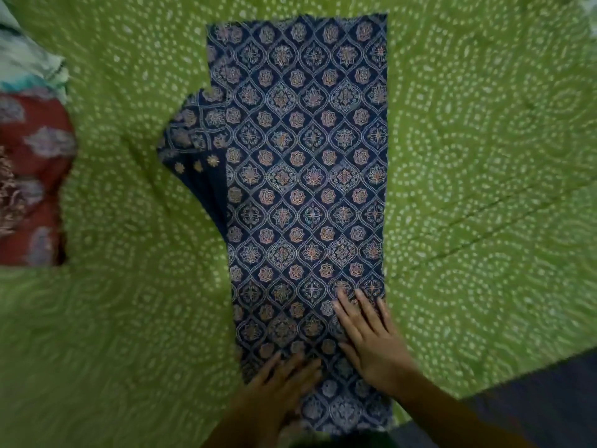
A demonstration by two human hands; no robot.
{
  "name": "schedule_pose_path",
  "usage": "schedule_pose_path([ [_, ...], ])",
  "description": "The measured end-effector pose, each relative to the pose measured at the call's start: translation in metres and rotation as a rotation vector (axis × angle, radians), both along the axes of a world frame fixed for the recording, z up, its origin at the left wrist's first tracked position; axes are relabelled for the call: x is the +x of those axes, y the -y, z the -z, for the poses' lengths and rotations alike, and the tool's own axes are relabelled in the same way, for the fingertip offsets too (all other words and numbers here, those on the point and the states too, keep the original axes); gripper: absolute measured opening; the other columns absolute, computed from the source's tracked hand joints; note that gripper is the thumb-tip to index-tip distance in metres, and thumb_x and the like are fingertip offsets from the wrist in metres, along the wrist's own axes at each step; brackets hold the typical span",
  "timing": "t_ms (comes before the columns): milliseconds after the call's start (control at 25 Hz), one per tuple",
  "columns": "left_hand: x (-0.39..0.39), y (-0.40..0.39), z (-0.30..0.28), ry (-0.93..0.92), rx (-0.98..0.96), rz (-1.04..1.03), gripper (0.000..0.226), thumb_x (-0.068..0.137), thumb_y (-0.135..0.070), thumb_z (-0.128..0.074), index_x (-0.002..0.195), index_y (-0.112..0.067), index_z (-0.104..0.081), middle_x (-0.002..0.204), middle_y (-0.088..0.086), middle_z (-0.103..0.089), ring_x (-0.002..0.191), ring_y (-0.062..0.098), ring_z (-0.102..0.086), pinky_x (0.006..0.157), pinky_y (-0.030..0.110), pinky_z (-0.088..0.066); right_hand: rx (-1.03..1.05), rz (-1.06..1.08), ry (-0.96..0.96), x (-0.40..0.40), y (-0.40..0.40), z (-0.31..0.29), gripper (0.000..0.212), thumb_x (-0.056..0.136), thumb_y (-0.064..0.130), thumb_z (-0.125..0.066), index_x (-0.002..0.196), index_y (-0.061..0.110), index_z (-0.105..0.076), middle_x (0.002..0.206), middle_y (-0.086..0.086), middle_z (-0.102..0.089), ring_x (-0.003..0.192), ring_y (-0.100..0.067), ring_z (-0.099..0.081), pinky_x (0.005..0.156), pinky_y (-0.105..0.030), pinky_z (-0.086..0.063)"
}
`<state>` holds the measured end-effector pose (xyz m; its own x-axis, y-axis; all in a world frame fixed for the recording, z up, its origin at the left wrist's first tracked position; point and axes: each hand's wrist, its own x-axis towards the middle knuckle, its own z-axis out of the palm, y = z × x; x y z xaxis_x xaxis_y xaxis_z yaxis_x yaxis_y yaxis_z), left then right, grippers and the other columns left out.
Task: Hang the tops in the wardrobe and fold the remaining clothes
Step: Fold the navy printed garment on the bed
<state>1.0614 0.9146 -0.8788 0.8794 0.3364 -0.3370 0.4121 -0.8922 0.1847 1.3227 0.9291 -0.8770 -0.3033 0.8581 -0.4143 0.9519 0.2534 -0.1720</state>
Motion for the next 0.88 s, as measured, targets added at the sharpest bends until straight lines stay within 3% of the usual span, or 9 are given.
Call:
schedule_pose_path([
  [80,-0.010,-0.010,-0.011,0.060,-0.020,-0.152,0.058,0.099,-0.054,-0.025,0.149,-0.024,-0.030,0.150,0.000,-0.039,0.145,0.028,-0.016,0.114,0.049,-0.017,-0.018,-0.004,-0.012,0.003,-0.009,-0.008,0.058,0.100,0.052,-0.015,0.145,0.021,-0.036,0.151,-0.001,-0.034,0.132,-0.027,-0.041,0.105,-0.045,-0.025],
  [160,0.003,-0.066,-0.031,0.218,-0.054,-0.896,0.061,0.096,-0.055,-0.035,0.144,-0.018,-0.037,0.140,0.008,-0.048,0.131,0.028,-0.038,0.103,0.046,-0.034,0.016,0.066,-0.007,0.002,-0.046,-0.015,0.055,0.101,0.051,-0.008,0.128,0.023,-0.047,0.125,0.000,-0.051,0.103,-0.022,-0.054,0.088,-0.038,-0.032],
  [240,0.019,-0.156,-0.047,0.528,-0.253,-1.765,0.048,0.093,-0.050,-0.051,0.121,-0.011,-0.056,0.115,0.008,-0.059,0.102,0.021,-0.054,0.087,0.033,-0.043,0.077,0.193,0.012,-0.001,-0.095,-0.019,0.050,0.101,0.050,-0.010,0.118,0.023,-0.049,0.109,0.000,-0.054,0.090,-0.018,-0.046,0.078,-0.033,-0.037],
  [320,0.014,-0.250,-0.038,0.909,-0.653,-2.215,0.036,0.080,-0.051,-0.069,0.087,-0.015,-0.065,0.080,-0.002,-0.064,0.075,0.018,-0.059,0.071,0.029,-0.046,0.116,0.317,-0.002,-0.009,-0.138,-0.022,0.047,0.101,0.049,-0.017,0.119,0.020,-0.049,0.110,-0.002,-0.052,0.095,-0.019,-0.046,0.081,-0.035,-0.040],
  [400,0.005,-0.321,-0.032,0.979,-1.039,-2.195,0.055,0.058,-0.057,-0.083,0.093,-0.016,-0.070,0.087,-0.001,-0.071,0.079,0.019,-0.066,0.072,0.032,-0.052,0.126,0.407,-0.069,-0.024,-0.172,-0.024,0.045,0.100,0.047,-0.024,0.122,0.015,-0.047,0.116,-0.006,-0.048,0.103,-0.022,-0.044,0.087,-0.039,-0.034],
  [440,-0.001,-0.341,-0.027,0.970,-1.074,-2.171,0.067,0.054,-0.053,-0.087,0.105,-0.014,-0.068,0.102,0.002,-0.071,0.090,0.021,-0.067,0.079,0.037,-0.055,0.142,0.434,-0.102,-0.036,-0.185,-0.027,0.044,0.100,0.046,-0.026,0.122,0.014,-0.047,0.118,-0.007,-0.046,0.105,-0.023,-0.042,0.089,-0.040,-0.031],
  [640,-0.037,-0.357,-0.034,0.976,-0.676,-2.194,0.071,0.075,-0.031,-0.080,0.132,-0.004,-0.049,0.127,0.009,-0.059,0.110,0.026,-0.059,0.097,0.044,-0.049,0.207,0.415,-0.231,-0.130,-0.237,-0.052,0.042,0.099,0.047,-0.033,0.126,0.017,-0.046,0.123,-0.005,-0.043,0.114,-0.022,-0.037,0.096,-0.040,-0.027],
  [760,-0.097,-0.304,-0.035,1.002,-0.457,-2.149,0.036,0.084,-0.030,-0.072,0.110,-0.007,-0.063,0.108,0.005,-0.065,0.103,0.025,-0.061,0.092,0.042,-0.052,0.213,0.375,-0.268,-0.195,-0.248,-0.063,0.043,0.097,0.043,-0.038,0.131,0.017,-0.044,0.127,-0.006,-0.042,0.115,-0.025,-0.038,0.094,-0.042,-0.029],
  [880,-0.151,-0.255,-0.028,0.959,-0.444,-2.079,0.024,0.086,-0.026,-0.070,0.088,-0.003,-0.063,0.083,0.006,-0.063,0.089,0.024,-0.060,0.080,0.032,-0.049,0.142,0.303,-0.249,-0.241,-0.238,-0.058,0.055,0.096,0.048,-0.038,0.141,0.015,-0.034,0.138,-0.007,-0.036,0.124,-0.027,-0.034,0.100,-0.042,-0.028],
])
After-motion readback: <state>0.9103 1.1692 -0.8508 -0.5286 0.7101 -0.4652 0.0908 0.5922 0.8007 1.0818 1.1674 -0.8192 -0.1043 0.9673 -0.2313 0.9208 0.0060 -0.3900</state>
